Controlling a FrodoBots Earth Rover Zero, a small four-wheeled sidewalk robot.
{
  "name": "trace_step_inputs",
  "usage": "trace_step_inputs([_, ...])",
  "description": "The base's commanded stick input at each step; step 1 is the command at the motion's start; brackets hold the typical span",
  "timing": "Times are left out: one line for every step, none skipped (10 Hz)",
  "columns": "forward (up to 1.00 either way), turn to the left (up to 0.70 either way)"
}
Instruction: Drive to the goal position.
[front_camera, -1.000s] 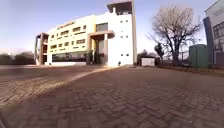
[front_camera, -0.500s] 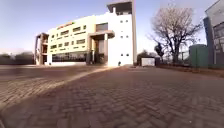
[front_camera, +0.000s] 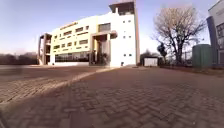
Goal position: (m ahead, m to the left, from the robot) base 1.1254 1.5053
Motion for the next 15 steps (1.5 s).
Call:
trace_step_inputs([1.00,0.27])
trace_step_inputs([1.00,0.27])
trace_step_inputs([1.00,0.27])
trace_step_inputs([1.00,0.27])
trace_step_inputs([1.00,0.27])
trace_step_inputs([1.00,0.27])
trace_step_inputs([1.00,0.27])
trace_step_inputs([1.00,0.27])
trace_step_inputs([1.00,0.27])
trace_step_inputs([1.00,0.27])
trace_step_inputs([1.00,0.27])
trace_step_inputs([1.00,0.27])
trace_step_inputs([1.00,0.27])
trace_step_inputs([1.00,0.27])
trace_step_inputs([1.00,0.27])
